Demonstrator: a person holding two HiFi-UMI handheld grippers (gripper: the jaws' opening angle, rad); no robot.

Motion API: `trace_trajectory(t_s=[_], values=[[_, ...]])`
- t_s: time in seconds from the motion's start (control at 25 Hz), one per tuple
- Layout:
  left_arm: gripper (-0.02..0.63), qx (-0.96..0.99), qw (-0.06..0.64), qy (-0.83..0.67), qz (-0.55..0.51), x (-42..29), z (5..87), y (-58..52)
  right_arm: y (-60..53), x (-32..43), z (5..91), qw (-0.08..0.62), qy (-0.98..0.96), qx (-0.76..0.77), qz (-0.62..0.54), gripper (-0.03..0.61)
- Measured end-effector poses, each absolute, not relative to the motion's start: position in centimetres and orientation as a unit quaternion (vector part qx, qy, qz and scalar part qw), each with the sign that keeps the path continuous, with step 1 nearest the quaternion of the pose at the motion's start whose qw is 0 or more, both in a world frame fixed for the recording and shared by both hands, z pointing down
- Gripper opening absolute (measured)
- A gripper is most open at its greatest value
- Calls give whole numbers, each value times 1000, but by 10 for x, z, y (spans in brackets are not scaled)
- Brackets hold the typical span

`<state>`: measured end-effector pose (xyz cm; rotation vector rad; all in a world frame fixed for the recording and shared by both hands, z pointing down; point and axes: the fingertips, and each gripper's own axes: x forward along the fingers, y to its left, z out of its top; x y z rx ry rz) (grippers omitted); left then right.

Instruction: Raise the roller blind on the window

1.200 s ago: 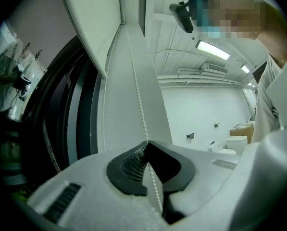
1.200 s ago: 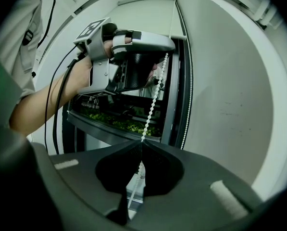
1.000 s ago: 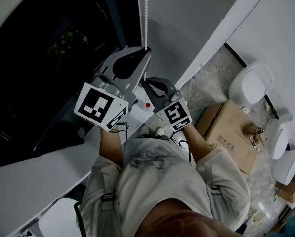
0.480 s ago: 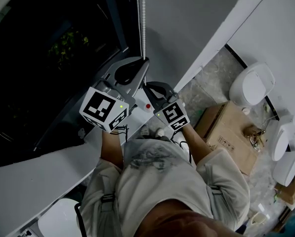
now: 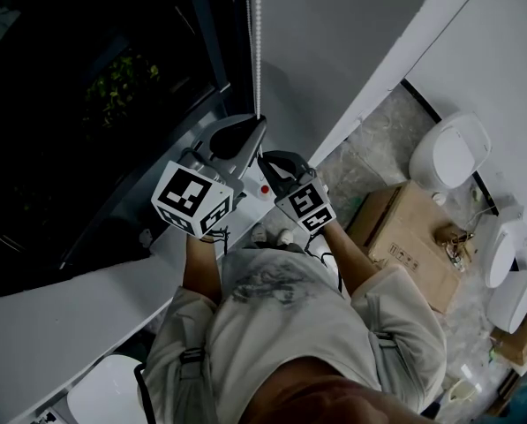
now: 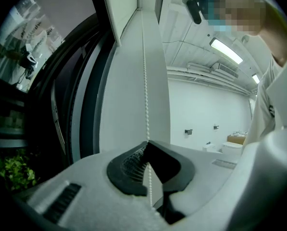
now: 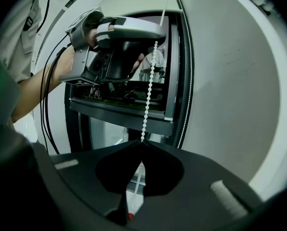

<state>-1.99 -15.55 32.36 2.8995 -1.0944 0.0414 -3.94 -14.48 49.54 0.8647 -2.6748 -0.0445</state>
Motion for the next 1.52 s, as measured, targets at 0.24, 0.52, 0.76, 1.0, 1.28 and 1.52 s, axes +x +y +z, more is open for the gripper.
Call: trace_trajectory(t_s=[0.24, 0.52, 0.76, 1.0, 1.28, 1.52], values=[[9, 935, 34, -351, 23, -20, 339, -153, -143, -40, 510, 178, -937, 302, -9, 11], [11, 935, 56, -348, 33, -16, 361, -152, -143, -36, 533, 196, -933, 303, 7, 11], [10, 933, 78, -350, 41, -16, 382, -154, -146, -35, 554, 213, -930, 301, 21, 11], [11, 931, 100, -347, 53, -15, 407, -154, -146, -35, 577, 237, -925, 296, 35, 11], [11, 930, 118, -341, 64, -14, 429, -153, -143, -32, 602, 259, -920, 291, 46, 11], [11, 931, 116, -340, 61, -14, 428, -153, -145, -27, 598, 250, -919, 300, 48, 14]])
